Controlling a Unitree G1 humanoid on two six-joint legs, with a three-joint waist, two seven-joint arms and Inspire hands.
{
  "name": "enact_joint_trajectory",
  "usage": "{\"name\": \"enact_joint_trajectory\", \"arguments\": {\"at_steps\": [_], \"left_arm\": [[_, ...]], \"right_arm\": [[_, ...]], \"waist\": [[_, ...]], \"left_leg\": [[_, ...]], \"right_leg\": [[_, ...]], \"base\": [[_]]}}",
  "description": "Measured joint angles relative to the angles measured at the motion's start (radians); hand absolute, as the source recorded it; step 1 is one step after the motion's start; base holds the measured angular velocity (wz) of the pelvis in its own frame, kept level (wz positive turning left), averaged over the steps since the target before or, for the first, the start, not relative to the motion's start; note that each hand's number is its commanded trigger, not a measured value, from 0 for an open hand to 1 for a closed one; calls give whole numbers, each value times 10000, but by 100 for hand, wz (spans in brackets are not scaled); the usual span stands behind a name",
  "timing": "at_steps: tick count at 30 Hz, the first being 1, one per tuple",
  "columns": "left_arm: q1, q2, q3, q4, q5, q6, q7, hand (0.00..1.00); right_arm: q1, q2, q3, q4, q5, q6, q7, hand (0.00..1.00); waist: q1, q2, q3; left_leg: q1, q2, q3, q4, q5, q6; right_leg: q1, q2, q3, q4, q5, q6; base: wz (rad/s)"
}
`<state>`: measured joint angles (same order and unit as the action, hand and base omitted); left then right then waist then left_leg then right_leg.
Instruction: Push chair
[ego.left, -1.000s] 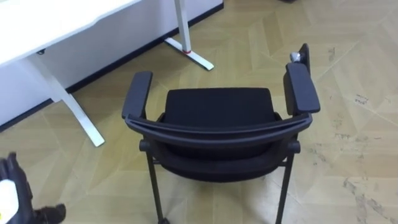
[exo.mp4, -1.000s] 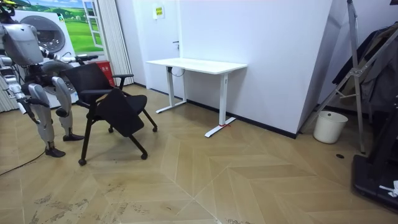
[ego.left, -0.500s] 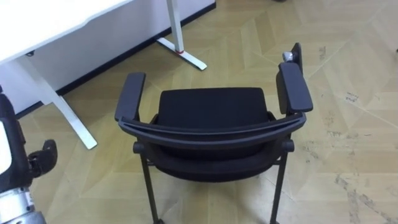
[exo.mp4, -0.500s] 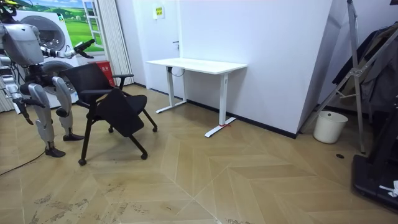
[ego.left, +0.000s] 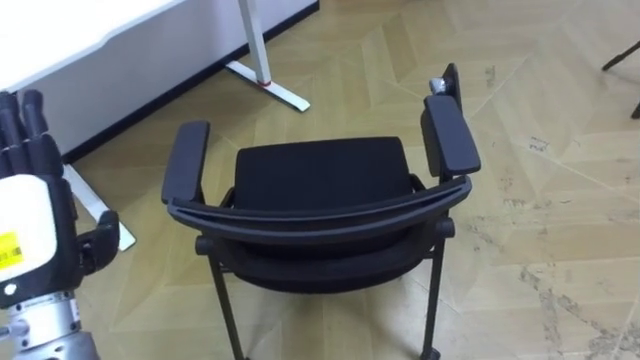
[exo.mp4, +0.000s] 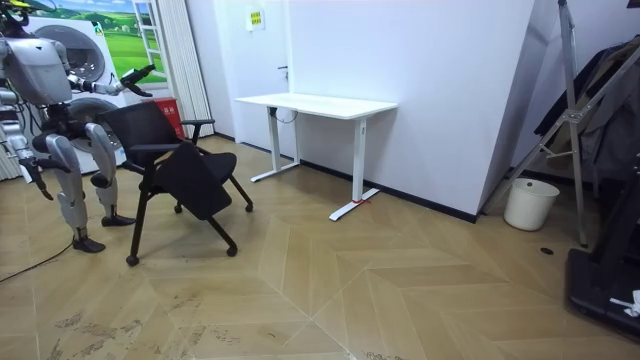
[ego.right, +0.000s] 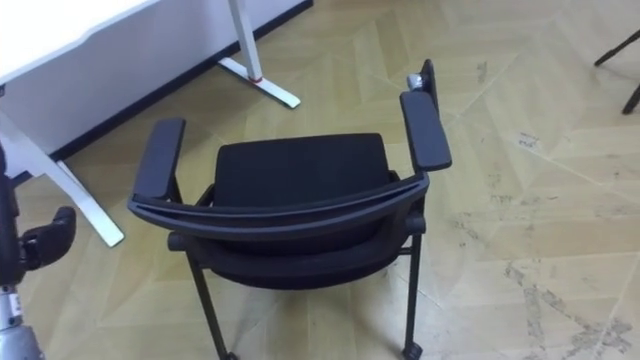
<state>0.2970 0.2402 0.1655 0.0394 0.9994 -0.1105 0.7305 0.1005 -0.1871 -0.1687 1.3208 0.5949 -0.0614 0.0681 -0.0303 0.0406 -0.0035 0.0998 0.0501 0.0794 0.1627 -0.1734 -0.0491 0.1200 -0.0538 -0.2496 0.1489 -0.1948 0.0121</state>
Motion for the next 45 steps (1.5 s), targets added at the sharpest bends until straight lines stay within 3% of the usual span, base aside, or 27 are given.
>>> {"name": "enact_joint_trajectory", "arguments": {"at_steps": [7,11,17,20,28,37,45], "left_arm": [[4,89,-652,31,660,22,-174,0],[1,168,-1379,28,891,43,-395,0],[0,177,-1870,27,958,126,-803,0],[1,248,-2198,26,1042,222,-1043,0],[33,506,-2645,25,1307,382,-1400,0],[31,504,-2917,-20,1460,211,-1547,0],[32,514,-3284,-20,1416,115,-1567,0]], "right_arm": [[-55,-65,-27,-72,-113,-4,23,0],[-281,-127,-30,-57,-25,-17,114,0],[-347,-108,-16,37,25,-9,230,0],[-240,-96,8,36,27,-2,231,0],[-51,-92,273,41,175,-1,176,0],[-44,-24,312,122,242,-14,190,0],[-46,19,303,160,282,-15,66,0]], "waist": [[19,-24,14],[-144,22,20],[-469,136,45],[-466,198,1],[-472,162,14],[-545,105,13],[-686,-2,71]], "left_leg": [[-1,1,-10,-6,0,0],[-7,1,-40,2,0,1],[-10,1,-70,1,0,1],[-3,3,6,1,0,1],[15,3,12,-4,0,1],[5,6,34,-4,0,1],[85,9,166,-11,0,1]], "right_leg": [[2,2,-8,16,13,-5],[2,5,21,-2,32,-1],[-16,17,95,2,48,-2],[-62,21,224,11,51,-6],[-84,25,309,16,60,-14],[-136,32,398,18,65,-17],[-137,39,551,19,64,-17]], "base": [[0],[0],[-1],[-12],[-4],[-2],[-6]]}}
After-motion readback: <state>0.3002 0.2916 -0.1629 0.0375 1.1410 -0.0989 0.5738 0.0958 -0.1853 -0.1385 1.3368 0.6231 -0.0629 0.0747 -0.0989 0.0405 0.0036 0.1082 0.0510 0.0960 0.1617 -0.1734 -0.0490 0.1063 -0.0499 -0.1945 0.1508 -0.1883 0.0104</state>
